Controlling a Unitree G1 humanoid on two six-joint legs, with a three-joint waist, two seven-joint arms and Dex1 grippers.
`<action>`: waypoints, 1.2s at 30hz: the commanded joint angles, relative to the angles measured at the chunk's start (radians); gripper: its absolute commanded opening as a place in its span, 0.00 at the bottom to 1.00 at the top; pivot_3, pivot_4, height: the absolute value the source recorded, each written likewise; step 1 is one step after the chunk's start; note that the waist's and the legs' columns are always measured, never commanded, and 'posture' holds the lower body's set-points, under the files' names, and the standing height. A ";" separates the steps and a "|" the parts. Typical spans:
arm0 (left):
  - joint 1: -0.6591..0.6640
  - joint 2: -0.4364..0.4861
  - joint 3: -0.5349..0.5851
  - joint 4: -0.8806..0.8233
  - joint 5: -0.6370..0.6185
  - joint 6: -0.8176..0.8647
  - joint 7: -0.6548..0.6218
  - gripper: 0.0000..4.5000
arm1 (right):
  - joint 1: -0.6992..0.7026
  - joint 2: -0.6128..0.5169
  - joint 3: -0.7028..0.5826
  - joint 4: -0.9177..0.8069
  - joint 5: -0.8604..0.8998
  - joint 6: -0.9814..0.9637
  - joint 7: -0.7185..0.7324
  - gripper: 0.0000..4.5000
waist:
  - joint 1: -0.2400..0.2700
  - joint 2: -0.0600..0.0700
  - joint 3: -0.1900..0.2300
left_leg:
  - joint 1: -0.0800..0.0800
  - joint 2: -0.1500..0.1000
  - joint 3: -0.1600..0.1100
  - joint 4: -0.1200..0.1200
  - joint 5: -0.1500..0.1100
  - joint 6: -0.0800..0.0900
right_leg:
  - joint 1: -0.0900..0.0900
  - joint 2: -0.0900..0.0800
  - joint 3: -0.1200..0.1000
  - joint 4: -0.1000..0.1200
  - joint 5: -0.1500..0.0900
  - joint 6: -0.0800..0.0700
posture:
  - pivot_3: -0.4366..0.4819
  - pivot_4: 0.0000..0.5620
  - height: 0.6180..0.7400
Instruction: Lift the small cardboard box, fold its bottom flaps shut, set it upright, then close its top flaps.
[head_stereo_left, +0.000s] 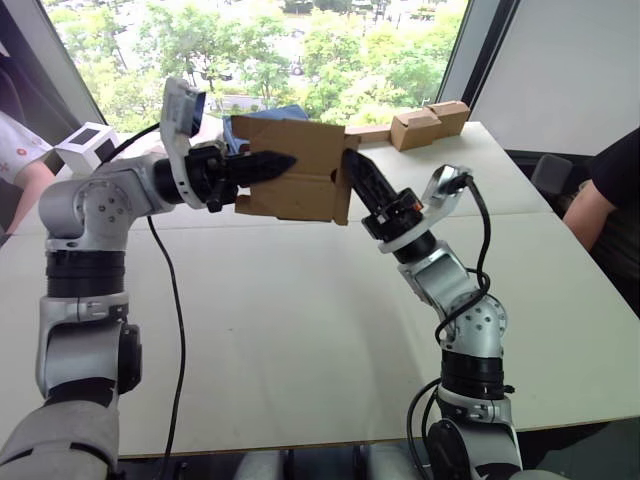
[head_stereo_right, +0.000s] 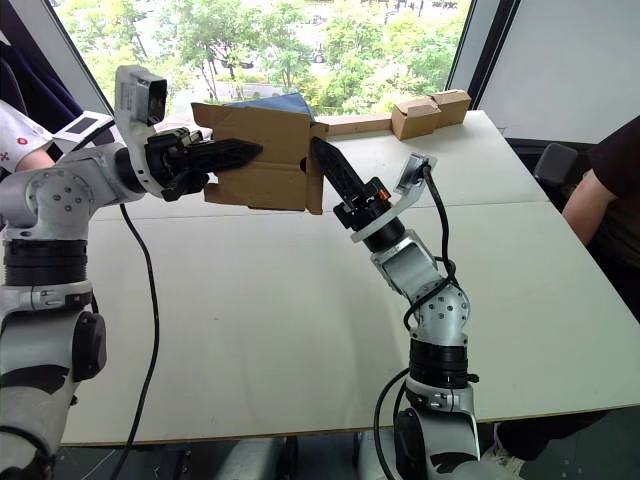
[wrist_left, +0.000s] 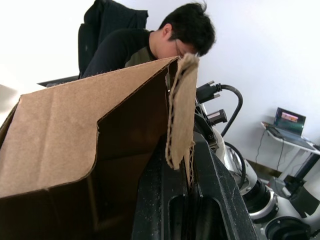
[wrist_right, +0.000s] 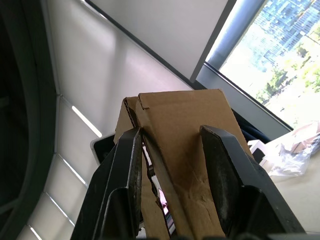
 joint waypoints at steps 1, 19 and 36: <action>0.002 0.002 -0.005 -0.023 0.009 -0.029 -0.005 0.00 | -0.030 0.020 0.001 -0.021 0.021 -0.013 -0.007 0.41 | 0.000 0.000 0.000 | 0.000 0.000 0.000 0.000 0.000 0.000 | 0.000 0.000 0.000 0.000 0.000 0.000 | 0.48 0.27 0.98; 0.006 -0.056 0.047 0.006 0.001 -0.083 0.074 0.00 | -0.013 0.136 0.081 -0.060 0.057 0.000 -0.065 0.41 | -0.001 0.000 0.000 | 0.000 0.000 0.000 -0.001 0.000 0.000 | -0.001 0.000 0.000 0.000 0.000 0.000 | 0.48 0.27 0.98; -0.013 -0.077 0.082 0.013 -0.017 -0.072 0.103 0.00 | 0.072 0.082 0.092 -0.129 -0.041 -0.029 -0.065 0.41 | -0.001 0.000 0.000 | 0.000 0.000 0.000 -0.001 0.000 0.000 | -0.001 0.000 0.000 0.000 0.000 0.000 | 0.48 0.27 0.98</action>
